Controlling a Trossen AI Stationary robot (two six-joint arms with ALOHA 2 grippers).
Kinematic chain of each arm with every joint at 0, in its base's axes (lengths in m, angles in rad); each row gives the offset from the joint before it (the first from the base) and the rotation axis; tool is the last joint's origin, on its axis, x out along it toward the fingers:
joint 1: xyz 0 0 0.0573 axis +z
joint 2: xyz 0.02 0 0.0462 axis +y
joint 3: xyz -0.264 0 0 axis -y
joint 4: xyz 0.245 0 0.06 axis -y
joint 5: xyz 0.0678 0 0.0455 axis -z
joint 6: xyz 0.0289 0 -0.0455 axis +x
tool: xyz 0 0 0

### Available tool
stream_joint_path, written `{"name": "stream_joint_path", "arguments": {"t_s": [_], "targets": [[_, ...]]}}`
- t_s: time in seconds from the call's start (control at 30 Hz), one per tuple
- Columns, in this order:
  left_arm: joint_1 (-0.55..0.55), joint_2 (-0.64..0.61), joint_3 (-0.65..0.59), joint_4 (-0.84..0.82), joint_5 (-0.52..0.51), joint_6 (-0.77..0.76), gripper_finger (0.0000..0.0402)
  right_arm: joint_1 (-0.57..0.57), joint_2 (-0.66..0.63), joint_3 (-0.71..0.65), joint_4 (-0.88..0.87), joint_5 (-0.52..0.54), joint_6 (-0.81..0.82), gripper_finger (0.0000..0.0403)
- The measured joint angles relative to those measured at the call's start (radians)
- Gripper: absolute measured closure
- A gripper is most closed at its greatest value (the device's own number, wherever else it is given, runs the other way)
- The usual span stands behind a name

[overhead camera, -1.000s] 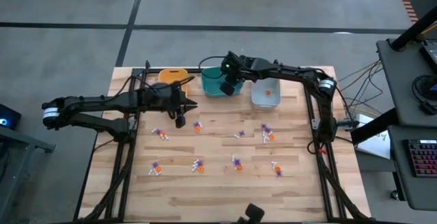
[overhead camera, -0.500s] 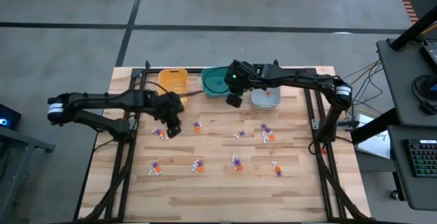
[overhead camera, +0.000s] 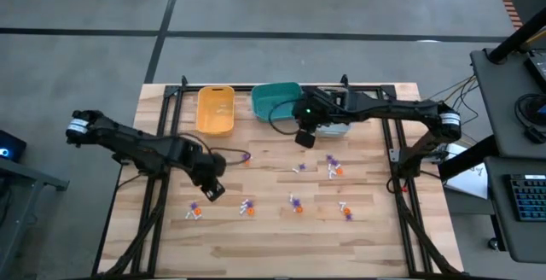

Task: Sort Halloween decoration
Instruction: Put the orange pumpkin toy into the gray bin

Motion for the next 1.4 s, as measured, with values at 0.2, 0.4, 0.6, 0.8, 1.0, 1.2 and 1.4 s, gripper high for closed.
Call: {"name": "stream_joint_path", "arguments": {"t_s": [0.2, 0.4, 0.6, 0.8, 1.0, 1.2, 1.4], "targets": [[-0.153, 0.049, 0.0, 0.001, -0.024, -0.288, 0.0354, 0.057, -0.046, -0.101, 0.075, 0.0, 0.054, 0.0335], [-0.286, 0.122, 0.0, 0.001, -0.055, -0.429, 0.0323, 0.118, -0.063, -0.156, 0.126, 0.0, 0.105, 0.0335], [-0.355, 0.215, 0.0, 0.001, -0.081, -0.483, 0.0286, 0.174, -0.063, -0.162, 0.165, 0.001, 0.125, 0.0335], [-0.39, 0.298, 0.0, 0.007, -0.038, -0.493, 0.0254, 0.206, -0.067, -0.161, 0.183, 0.001, 0.149, 0.0335], [-0.395, 0.326, 0.0, 0.006, -0.055, -0.507, 0.0245, 0.214, -0.067, -0.161, 0.184, 0.002, 0.151, 0.0335], [-0.395, 0.337, 0.0, 0.006, -0.056, -0.508, 0.0245, 0.214, -0.067, -0.161, 0.184, 0.002, 0.15, 0.0335], [-0.395, 0.35, 0.0, 0.008, -0.056, -0.515, 0.0245, 0.214, -0.067, -0.161, 0.184, 0.002, 0.148, 0.0335]]}}
